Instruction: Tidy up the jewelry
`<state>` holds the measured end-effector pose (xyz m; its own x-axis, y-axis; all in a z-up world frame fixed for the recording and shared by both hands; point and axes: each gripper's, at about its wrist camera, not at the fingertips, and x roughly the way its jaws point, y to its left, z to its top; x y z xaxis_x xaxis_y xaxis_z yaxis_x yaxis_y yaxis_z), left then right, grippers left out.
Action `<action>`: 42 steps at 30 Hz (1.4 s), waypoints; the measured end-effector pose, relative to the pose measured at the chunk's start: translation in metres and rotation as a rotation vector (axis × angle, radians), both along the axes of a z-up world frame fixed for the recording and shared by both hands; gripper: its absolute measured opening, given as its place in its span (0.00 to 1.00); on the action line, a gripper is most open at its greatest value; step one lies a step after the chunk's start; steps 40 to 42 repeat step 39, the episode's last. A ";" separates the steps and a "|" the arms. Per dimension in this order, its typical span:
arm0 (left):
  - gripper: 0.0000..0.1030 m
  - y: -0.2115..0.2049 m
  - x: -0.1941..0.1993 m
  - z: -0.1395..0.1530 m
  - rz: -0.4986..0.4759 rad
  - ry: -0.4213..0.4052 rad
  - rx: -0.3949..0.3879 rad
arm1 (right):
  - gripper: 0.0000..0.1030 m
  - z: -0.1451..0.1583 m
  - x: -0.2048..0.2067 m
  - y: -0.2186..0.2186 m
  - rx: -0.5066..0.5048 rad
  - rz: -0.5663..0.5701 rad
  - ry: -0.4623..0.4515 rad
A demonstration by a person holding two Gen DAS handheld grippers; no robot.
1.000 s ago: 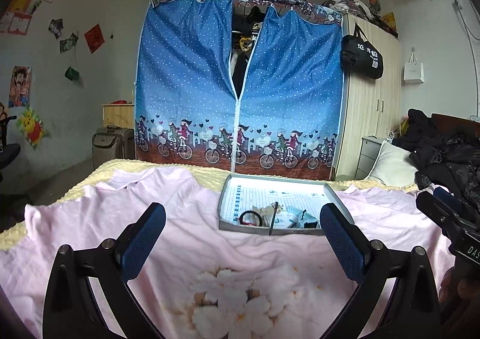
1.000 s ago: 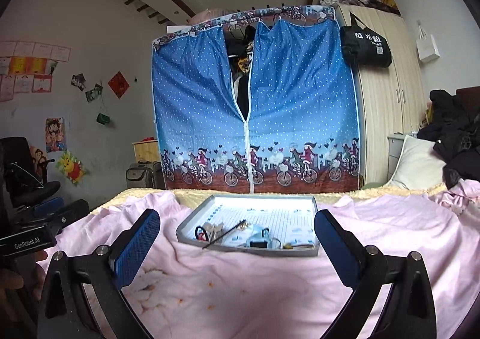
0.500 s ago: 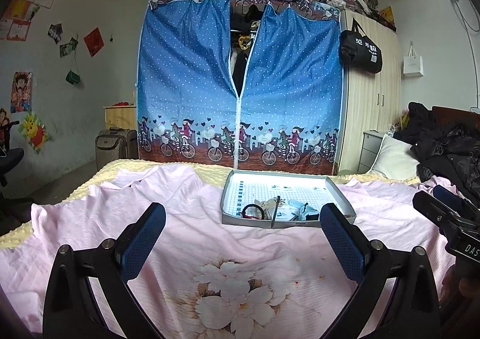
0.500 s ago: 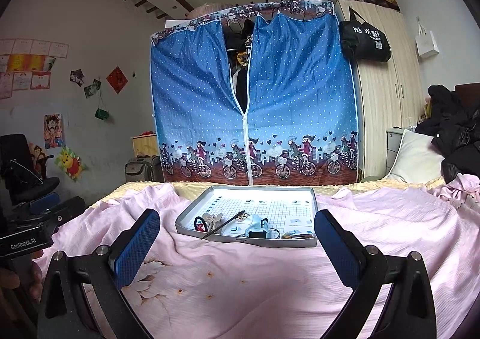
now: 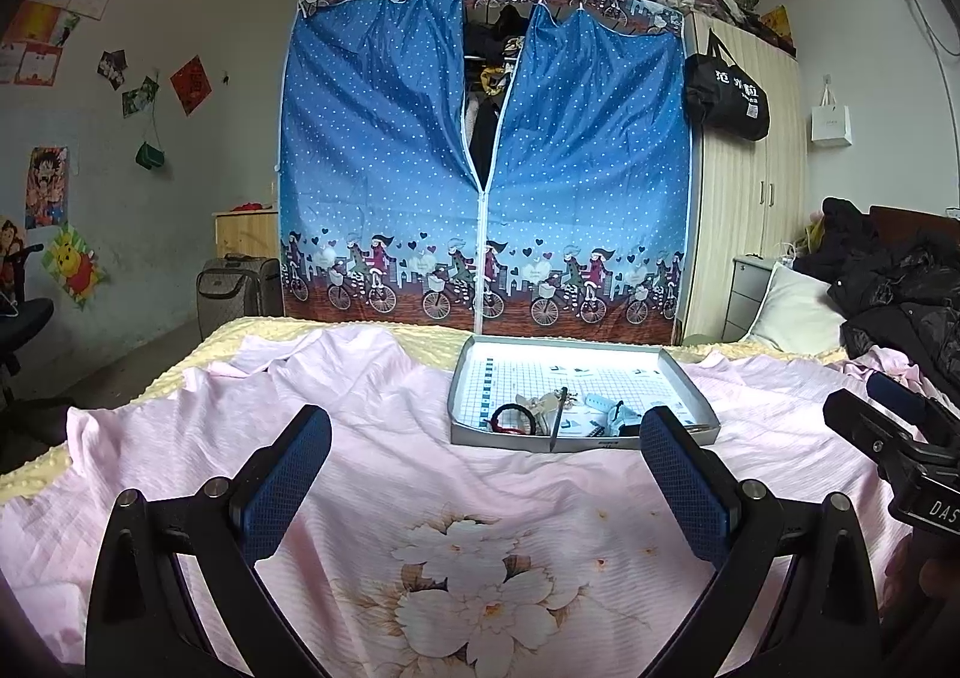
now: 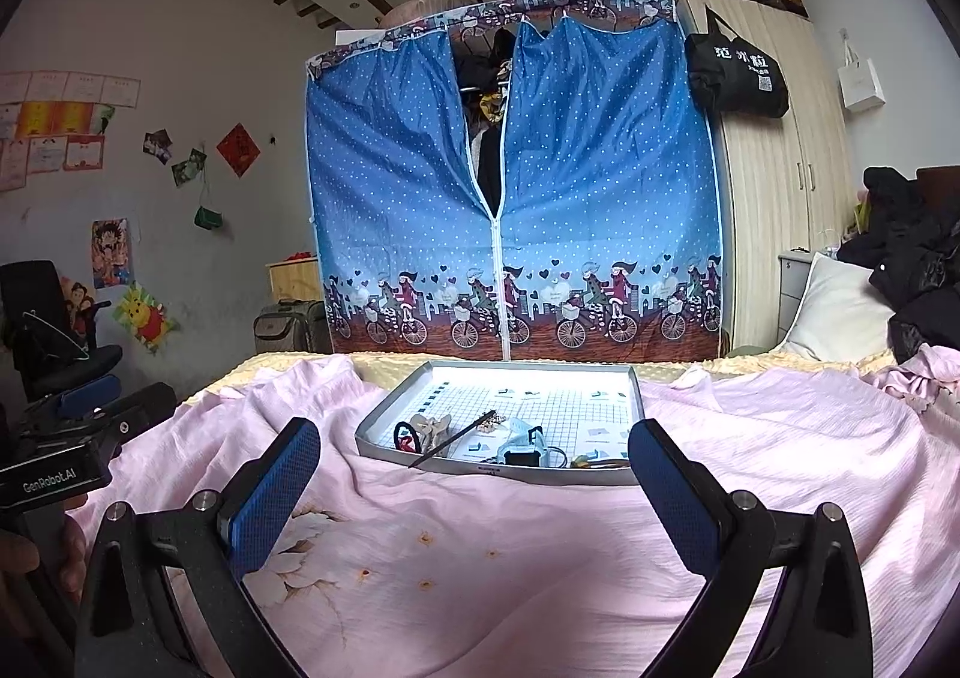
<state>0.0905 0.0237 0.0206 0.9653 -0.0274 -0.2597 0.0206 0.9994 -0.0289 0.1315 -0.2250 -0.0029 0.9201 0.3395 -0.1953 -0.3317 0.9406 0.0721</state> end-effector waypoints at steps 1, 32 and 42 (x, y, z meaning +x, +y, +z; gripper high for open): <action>0.98 0.000 0.000 0.000 0.000 -0.001 0.001 | 1.00 -0.001 0.000 0.000 0.002 -0.001 0.001; 0.98 -0.001 0.004 -0.010 0.071 0.039 0.017 | 1.00 -0.007 0.004 0.002 -0.005 0.002 0.029; 0.98 -0.001 0.005 -0.014 0.063 0.042 0.040 | 1.00 -0.007 0.004 0.001 -0.004 0.002 0.029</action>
